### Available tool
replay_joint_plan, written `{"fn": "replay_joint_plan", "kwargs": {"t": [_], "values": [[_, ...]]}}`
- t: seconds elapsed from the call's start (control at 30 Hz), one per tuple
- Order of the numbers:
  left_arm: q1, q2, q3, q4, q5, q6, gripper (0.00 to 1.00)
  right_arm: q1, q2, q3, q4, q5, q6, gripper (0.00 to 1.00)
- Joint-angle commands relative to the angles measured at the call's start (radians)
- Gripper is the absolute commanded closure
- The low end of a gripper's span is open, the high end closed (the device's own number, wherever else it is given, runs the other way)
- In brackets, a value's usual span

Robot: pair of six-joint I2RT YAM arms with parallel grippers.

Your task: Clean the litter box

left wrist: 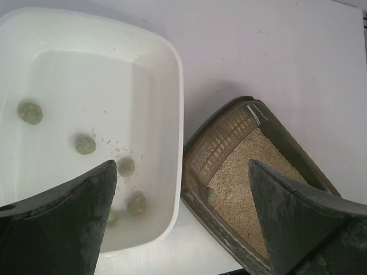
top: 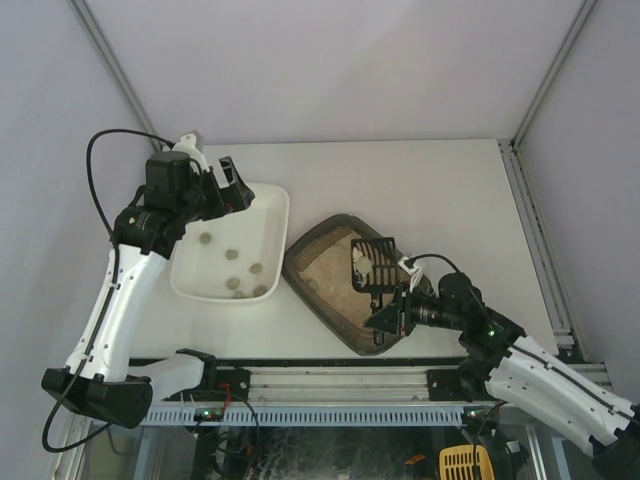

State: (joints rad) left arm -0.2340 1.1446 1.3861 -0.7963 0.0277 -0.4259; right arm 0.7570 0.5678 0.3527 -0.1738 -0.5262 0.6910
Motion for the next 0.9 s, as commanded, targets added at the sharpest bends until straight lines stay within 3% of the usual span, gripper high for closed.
{"fn": "replay_joint_plan", "kwargs": {"t": [0.0,0.1,0.23,0.37,0.5,0.67,0.73,0.87], "values": [[0.004,-0.028,-0.009,0.051,-0.010,0.024,0.00,-0.011,-0.044,0.020,0.073,0.090,-0.018,1.00],[0.003,-0.033,-0.015,0.051,-0.009,0.027,0.00,0.004,-0.015,0.034,0.056,0.060,-0.028,1.00],[0.003,-0.041,-0.022,0.054,-0.004,0.027,0.00,-0.079,-0.085,-0.001,0.095,0.046,0.032,1.00],[0.005,-0.042,-0.023,0.054,-0.009,0.030,0.00,-0.065,-0.003,0.034,0.039,-0.016,-0.002,1.00],[0.004,-0.044,-0.024,0.054,-0.008,0.027,0.00,-0.184,-0.073,-0.015,0.130,-0.070,0.081,1.00],[0.008,-0.038,-0.024,0.054,-0.008,0.026,0.00,-0.088,0.040,0.042,0.068,-0.099,0.027,1.00],[0.008,-0.036,-0.026,0.058,-0.001,0.022,0.00,-0.214,-0.029,-0.012,0.160,-0.151,0.130,1.00],[0.009,-0.034,-0.022,0.055,-0.001,0.024,0.00,-0.156,0.013,-0.017,0.212,-0.192,0.171,1.00]]}}
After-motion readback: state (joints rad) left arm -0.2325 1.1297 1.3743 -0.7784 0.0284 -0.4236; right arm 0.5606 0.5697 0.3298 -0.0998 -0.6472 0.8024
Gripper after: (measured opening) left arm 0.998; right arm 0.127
